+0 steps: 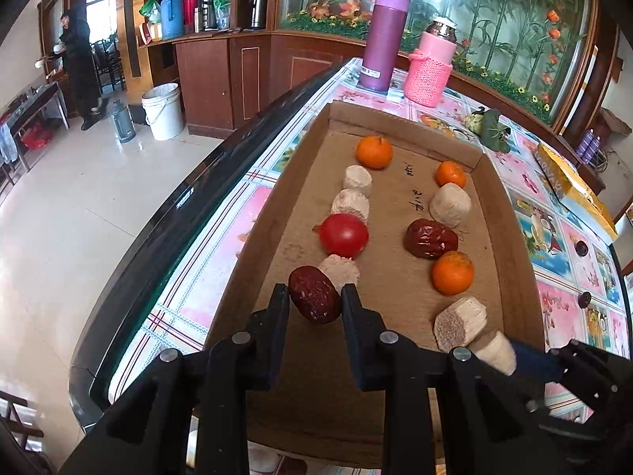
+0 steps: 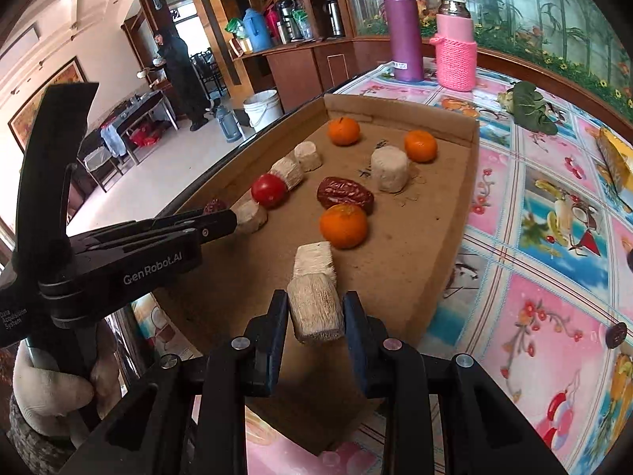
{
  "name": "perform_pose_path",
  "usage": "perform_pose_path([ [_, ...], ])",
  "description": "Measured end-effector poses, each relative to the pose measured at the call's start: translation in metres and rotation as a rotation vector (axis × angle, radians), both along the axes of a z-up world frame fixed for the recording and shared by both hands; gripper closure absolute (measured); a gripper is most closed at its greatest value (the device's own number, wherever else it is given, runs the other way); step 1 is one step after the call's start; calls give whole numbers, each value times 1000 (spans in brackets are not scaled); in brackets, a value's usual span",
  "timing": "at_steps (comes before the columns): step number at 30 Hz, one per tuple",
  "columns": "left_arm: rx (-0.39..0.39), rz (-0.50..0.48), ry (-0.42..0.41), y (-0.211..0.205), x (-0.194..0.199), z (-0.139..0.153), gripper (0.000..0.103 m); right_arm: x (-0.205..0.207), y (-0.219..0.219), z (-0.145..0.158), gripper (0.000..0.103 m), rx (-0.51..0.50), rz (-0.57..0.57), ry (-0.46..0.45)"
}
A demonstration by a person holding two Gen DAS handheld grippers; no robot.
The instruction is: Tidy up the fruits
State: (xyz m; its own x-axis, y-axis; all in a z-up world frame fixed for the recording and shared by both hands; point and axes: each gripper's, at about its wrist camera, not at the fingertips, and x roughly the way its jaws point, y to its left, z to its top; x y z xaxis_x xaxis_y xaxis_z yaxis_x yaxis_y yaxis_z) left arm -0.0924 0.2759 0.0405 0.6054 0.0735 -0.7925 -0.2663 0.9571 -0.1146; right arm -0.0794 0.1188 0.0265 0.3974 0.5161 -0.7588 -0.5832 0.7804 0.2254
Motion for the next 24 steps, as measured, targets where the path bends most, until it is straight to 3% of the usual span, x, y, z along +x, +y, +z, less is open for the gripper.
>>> perform_pose_path([
  [5,-14,8,-9,3,-2,0,73,-2,13,-7,71,-34,17,-8],
  [7,-11,4,-20,2,-3,3,62,-3,15,-8,71,-39,21,-19],
  [11,9,2,-52,-3,-6,14,54,-7,18,-5,71,-53,29,-46],
  [14,49,20,-103,-7,-13,27,39,-12,15,2,69,-38,25,-57],
  [16,97,49,-156,-10,-20,39,24,-15,9,9,67,-23,16,-73],
  [19,174,101,-264,-15,-35,60,8,-18,-2,19,56,4,-19,-100],
  [22,97,42,-283,-14,-37,69,7,-19,-19,30,51,42,-71,-122],
  [24,94,41,-264,-15,-36,68,7,-19,-30,34,50,57,-108,-132],
])
